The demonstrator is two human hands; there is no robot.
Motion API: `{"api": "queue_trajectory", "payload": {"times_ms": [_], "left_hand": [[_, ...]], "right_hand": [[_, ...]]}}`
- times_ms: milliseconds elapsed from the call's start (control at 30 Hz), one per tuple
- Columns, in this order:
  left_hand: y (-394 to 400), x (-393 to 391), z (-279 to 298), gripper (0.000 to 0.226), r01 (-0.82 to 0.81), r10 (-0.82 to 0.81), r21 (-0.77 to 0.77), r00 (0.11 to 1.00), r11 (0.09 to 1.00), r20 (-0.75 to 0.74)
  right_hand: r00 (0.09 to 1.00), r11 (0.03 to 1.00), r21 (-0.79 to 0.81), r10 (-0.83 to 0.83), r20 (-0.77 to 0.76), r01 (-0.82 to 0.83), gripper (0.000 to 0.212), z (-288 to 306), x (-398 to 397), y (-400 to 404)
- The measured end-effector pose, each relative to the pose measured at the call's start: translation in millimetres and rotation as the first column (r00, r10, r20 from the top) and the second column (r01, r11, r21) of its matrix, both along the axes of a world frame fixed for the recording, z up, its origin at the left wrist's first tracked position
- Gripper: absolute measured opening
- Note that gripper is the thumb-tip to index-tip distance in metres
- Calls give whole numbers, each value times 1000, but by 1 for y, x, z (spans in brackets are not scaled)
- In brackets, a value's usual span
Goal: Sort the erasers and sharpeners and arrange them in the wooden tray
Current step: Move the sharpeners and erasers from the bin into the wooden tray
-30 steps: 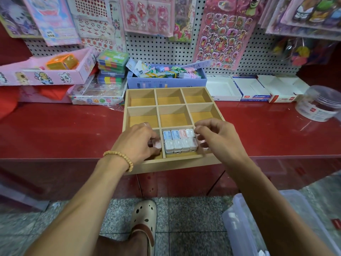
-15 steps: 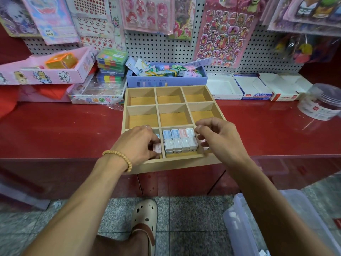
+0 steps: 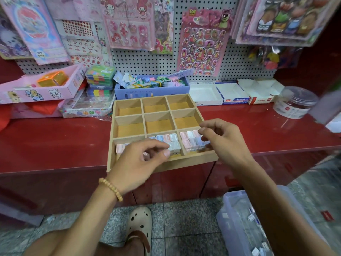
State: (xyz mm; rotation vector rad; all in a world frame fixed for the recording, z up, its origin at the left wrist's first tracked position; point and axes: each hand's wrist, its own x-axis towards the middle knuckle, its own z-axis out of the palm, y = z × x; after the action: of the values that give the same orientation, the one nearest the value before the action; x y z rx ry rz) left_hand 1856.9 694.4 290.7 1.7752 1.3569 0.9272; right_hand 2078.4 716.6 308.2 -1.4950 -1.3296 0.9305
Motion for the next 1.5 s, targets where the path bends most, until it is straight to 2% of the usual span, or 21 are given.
{"api": "queue_trajectory", "payload": {"times_ms": [67, 167, 367, 567, 733, 900, 967, 1067, 1133, 1200, 1267, 1333, 1433, 1500], "left_hand": [[-17, 20, -4, 12, 43, -43, -17, 998, 999, 55], [-43, 57, -15, 13, 118, -115, -53, 992, 992, 58], [-72, 137, -58, 21, 232, -234, -69, 972, 970, -13], [-74, 204, -108, 24, 322, -333, -117, 939, 939, -86], [-57, 255, -161, 29, 388, -420, -172, 879, 905, -225], [-31, 282, -222, 34, 397, -445, -202, 774, 895, -449], [-23, 287, -246, 45, 439, -470, -200, 686, 876, -555], [-14, 293, -280, 56, 549, -496, -159, 546, 821, -676], [-12, 297, -293, 51, 589, -457, -105, 489, 801, -743], [-13, 299, -298, 42, 583, -419, -58, 507, 810, -754], [-13, 300, -301, 37, 576, -405, -28, 539, 817, -738], [-15, 300, -302, 36, 573, -403, -25, 544, 819, -735], [-16, 302, -301, 37, 561, -389, -11, 559, 828, -732], [-16, 303, -301, 36, 568, -380, 15, 568, 823, -730]], "right_hand": [[999, 999, 26, -27, -17, 28, 11, 3, 16, -9], [997, 995, 55, -77, 4, 77, 13, 4, 43, -25], [982, 981, 59, -186, 42, 183, 8, -15, 109, -70], [944, 947, 22, -321, 73, 321, 9, -60, 174, -118], [908, 911, -66, -397, 132, 408, 9, -125, 216, -150], [881, 862, -205, -424, 207, 463, 10, -212, 236, -160], [880, 829, -305, -412, 237, 470, 16, -254, 238, -165], [906, 784, -457, -326, 270, 419, 42, -324, 237, -176], [910, 738, -536, -294, 292, 410, 39, -365, 236, -183], [890, 703, -553, -291, 351, 448, 41, -400, 235, -188], [858, 684, -538, -281, 430, 493, 53, -431, 231, -186], [838, 686, -532, -218, 500, 496, 61, -457, 227, -183], [840, 626, -619, -112, 530, 474, 66, -483, 221, -170], [836, 686, -578, -81, 543, 442, 63, -497, 216, -161]]}}
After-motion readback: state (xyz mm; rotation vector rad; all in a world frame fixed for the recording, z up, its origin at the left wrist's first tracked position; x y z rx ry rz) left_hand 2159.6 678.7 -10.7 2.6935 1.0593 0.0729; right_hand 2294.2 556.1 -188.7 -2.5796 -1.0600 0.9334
